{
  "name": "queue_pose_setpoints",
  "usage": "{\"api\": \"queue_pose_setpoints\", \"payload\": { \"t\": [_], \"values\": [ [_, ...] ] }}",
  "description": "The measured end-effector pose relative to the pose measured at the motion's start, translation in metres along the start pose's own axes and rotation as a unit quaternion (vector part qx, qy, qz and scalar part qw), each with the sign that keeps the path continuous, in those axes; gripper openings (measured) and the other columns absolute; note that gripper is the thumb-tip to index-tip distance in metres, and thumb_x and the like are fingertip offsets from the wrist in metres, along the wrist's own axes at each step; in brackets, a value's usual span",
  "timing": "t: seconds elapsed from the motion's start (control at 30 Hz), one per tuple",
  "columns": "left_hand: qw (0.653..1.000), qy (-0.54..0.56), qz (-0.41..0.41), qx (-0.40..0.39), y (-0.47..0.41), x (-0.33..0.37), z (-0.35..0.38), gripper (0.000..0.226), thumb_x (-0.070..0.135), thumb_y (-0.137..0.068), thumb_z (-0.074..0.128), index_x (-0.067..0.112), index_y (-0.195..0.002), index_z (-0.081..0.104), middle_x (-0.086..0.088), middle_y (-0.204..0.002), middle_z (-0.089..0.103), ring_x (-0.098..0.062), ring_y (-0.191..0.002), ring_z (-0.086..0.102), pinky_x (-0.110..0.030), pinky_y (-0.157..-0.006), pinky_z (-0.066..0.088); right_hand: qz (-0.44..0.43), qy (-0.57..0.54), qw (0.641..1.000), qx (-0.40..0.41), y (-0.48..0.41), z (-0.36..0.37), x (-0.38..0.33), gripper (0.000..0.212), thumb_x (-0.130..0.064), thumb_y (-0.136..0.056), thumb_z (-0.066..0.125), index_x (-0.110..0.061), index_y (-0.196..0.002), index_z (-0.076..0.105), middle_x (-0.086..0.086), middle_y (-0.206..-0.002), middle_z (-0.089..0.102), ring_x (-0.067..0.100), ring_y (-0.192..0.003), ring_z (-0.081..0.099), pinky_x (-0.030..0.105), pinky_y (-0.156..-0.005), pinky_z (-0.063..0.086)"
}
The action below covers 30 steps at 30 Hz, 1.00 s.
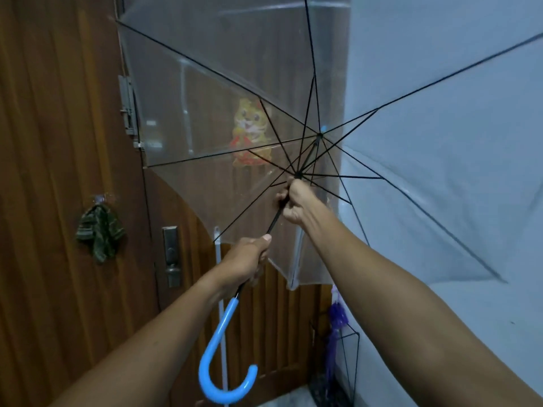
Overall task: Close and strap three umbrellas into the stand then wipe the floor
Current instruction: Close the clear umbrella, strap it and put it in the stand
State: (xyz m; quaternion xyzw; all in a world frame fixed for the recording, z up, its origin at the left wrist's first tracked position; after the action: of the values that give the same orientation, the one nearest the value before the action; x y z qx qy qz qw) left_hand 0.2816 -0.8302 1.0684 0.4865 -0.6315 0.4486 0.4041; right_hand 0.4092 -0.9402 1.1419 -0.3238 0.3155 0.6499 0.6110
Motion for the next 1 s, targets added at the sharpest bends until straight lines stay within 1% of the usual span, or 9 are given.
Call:
{"api": "queue_pose_setpoints", "payload": {
  "t": [0.13, 0.23, 0.33, 0.43, 0.53, 0.7, 0.8, 0.9, 1.0],
  "values": [
    [0.999, -0.027, 0.025, 0.027, -0.009, 0.012, 0.006, 0.050, 0.030, -0.106, 0.038, 0.017, -0.058, 0.037, 0.001, -0.043, 0.028, -0.009, -0.029, 0.023, -0.017, -0.034, 0.020, 0.071, -0.028, 0.995, -0.060, 0.010, -0.002, 0.035, 0.041, -0.024, -0.109, 0.029, -0.019, -0.069, 0.033, -0.005, -0.038, 0.023, 0.007, -0.024, 0.018, 0.011, -0.027, 0.013],
    [0.999, -0.049, 0.017, 0.014, -0.011, 0.004, 0.012, 0.050, 0.034, -0.104, 0.042, 0.016, -0.057, 0.043, -0.002, -0.045, 0.031, -0.011, -0.031, 0.026, -0.019, -0.036, 0.022, 0.021, -0.023, 0.999, -0.016, 0.003, -0.012, 0.033, 0.038, -0.021, -0.109, 0.023, -0.023, -0.074, 0.037, -0.008, -0.037, 0.020, 0.005, -0.024, 0.014, 0.011, -0.027, 0.011],
    [0.999, -0.011, -0.037, 0.014, -0.010, -0.008, 0.015, 0.052, 0.042, -0.100, 0.049, 0.014, -0.057, 0.057, -0.003, -0.046, 0.043, -0.013, -0.033, 0.038, -0.022, -0.041, 0.029, -0.006, -0.005, 1.000, 0.014, -0.002, -0.023, 0.024, 0.038, -0.014, -0.106, 0.020, -0.023, -0.073, 0.036, -0.009, -0.034, 0.022, 0.004, -0.025, 0.015, 0.011, -0.026, 0.011],
    [0.996, 0.028, -0.073, -0.053, 0.011, -0.021, 0.021, 0.050, 0.042, -0.101, 0.046, 0.011, -0.067, 0.065, -0.004, -0.048, 0.051, -0.016, -0.038, 0.048, -0.023, -0.043, 0.037, -0.025, 0.012, 0.999, 0.035, -0.004, -0.035, 0.002, 0.035, -0.010, -0.104, 0.020, -0.022, -0.074, 0.033, -0.010, -0.034, 0.022, 0.004, -0.025, 0.015, 0.012, -0.026, 0.011],
    [0.993, 0.031, -0.072, -0.094, 0.035, -0.033, 0.030, 0.049, 0.039, -0.105, 0.039, 0.009, -0.071, 0.058, -0.004, -0.050, 0.050, -0.018, -0.041, 0.047, -0.024, -0.045, 0.039, -0.036, 0.030, 0.998, 0.045, -0.003, -0.046, -0.016, 0.035, -0.011, -0.105, 0.020, -0.023, -0.077, 0.038, -0.009, -0.038, 0.021, 0.005, -0.028, 0.015, 0.014, -0.029, 0.011],
    [0.997, 0.070, -0.015, -0.011, 0.032, -0.039, 0.037, 0.047, 0.036, -0.107, 0.031, 0.015, -0.067, 0.040, 0.000, -0.046, 0.030, -0.013, -0.036, 0.027, -0.024, -0.043, 0.023, -0.055, 0.044, 0.997, 0.033, 0.005, -0.042, -0.021, 0.042, -0.014, -0.107, 0.021, -0.022, -0.067, 0.030, -0.008, -0.038, 0.022, 0.006, -0.027, 0.015, 0.014, -0.030, 0.013],
    [0.998, 0.061, -0.013, -0.005, 0.032, -0.037, 0.039, 0.046, 0.036, -0.107, 0.030, 0.016, -0.067, 0.040, 0.000, -0.049, 0.029, -0.012, -0.038, 0.027, -0.024, -0.042, 0.024, -0.033, 0.066, 0.996, 0.041, 0.008, -0.044, -0.016, 0.038, -0.023, -0.109, 0.024, -0.020, -0.075, 0.039, -0.006, -0.048, 0.028, 0.007, -0.033, 0.022, 0.017, -0.032, 0.022],
    [0.997, 0.068, -0.017, 0.021, 0.025, -0.028, 0.041, 0.047, 0.035, -0.107, 0.032, 0.016, -0.064, 0.039, 0.001, -0.048, 0.029, -0.012, -0.036, 0.027, -0.023, -0.043, 0.023, -0.020, 0.128, 0.991, 0.026, 0.019, -0.041, -0.003, 0.041, -0.029, -0.110, 0.029, -0.018, -0.073, 0.042, -0.002, -0.050, 0.039, 0.012, -0.046, 0.042, 0.024, -0.044, 0.044],
    [0.997, 0.065, -0.018, 0.049, 0.014, -0.023, 0.040, 0.048, 0.034, -0.107, 0.032, 0.017, -0.063, 0.038, 0.000, -0.045, 0.028, -0.013, -0.035, 0.027, -0.024, -0.044, 0.022, 0.007, 0.168, 0.986, -0.010, 0.029, -0.036, 0.015, 0.043, -0.033, -0.110, 0.028, -0.021, -0.070, 0.039, -0.003, -0.052, 0.050, 0.017, -0.061, 0.058, 0.029, -0.060, 0.042]
  ]
}}
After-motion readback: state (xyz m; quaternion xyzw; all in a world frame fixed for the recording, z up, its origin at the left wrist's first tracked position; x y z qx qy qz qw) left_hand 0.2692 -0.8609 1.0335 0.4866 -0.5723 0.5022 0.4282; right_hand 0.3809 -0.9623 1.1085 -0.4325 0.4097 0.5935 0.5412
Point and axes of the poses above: each hand's wrist, its own y-axis away from the middle knuckle, its own z-axis out of the palm, x = y × z, the point moved 5 cm from there along -y, towards the middle knuckle
